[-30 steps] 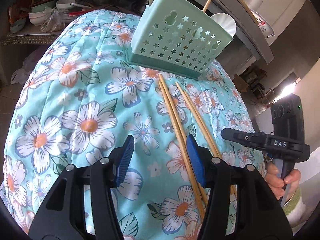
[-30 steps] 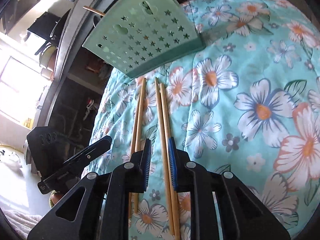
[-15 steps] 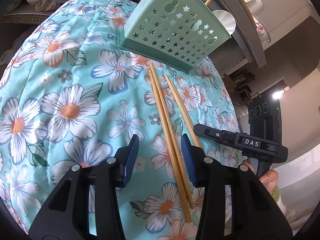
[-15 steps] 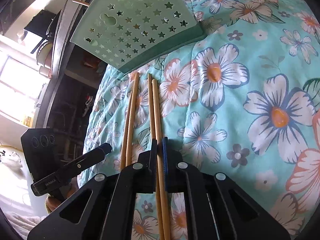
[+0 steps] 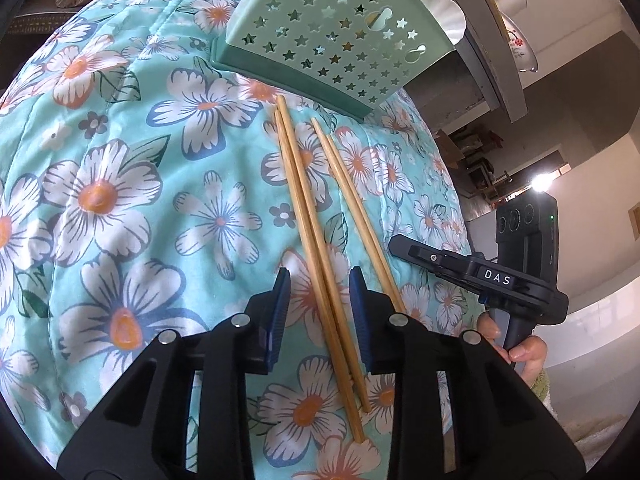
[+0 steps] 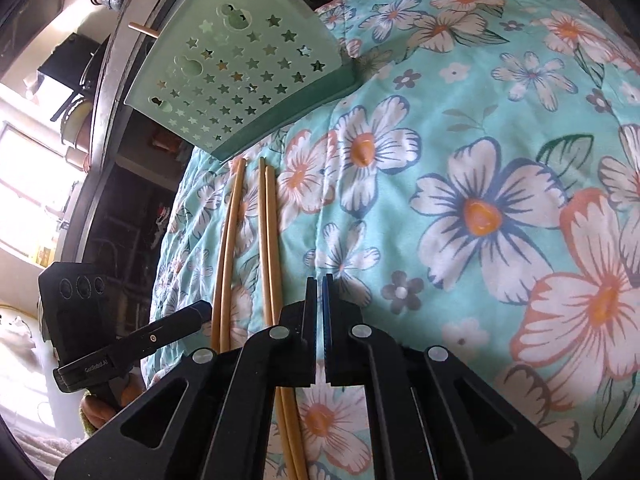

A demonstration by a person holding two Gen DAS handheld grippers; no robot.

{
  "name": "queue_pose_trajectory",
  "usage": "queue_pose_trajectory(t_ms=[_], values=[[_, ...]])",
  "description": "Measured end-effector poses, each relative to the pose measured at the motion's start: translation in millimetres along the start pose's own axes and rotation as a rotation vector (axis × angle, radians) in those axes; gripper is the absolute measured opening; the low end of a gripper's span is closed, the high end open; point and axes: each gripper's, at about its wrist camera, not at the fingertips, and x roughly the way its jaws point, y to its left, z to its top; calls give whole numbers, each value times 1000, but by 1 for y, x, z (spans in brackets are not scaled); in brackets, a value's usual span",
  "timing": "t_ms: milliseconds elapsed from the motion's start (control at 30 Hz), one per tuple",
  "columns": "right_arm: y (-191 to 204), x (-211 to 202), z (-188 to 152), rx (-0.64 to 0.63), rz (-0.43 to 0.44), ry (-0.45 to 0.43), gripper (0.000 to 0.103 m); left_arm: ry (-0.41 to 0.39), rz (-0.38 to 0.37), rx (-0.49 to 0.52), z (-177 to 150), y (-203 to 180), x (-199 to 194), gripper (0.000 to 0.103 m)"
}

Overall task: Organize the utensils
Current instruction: 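Move both grippers back down to the remaining chopsticks on the quilt, then grasp a chopstick with the left gripper while the right gripper grasps another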

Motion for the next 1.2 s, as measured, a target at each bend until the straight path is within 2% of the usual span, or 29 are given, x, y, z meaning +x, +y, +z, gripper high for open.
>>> queue_pose_trajectory(t_ms=[233,500,633,800,967,1200], values=[[-16,-5,-5,73,52,-5,3,24,88,59,0,-10,12,18],[-33,-9,-15,132,117,-20,6,19,112,66,1,-17,17,10],[-38,-13,-19,149,145,-14,7,14,107,55,1,-17,17,9],[-37,-17,-20,153,174,-7,16,9,72,10,0,-8,13,9],[-26,-14,-19,127,170,-8,29,-10,81,3,0,-4,8,8],[-19,-11,-17,132,151,-3,30,-78,148,8,0,4,-17,6]])
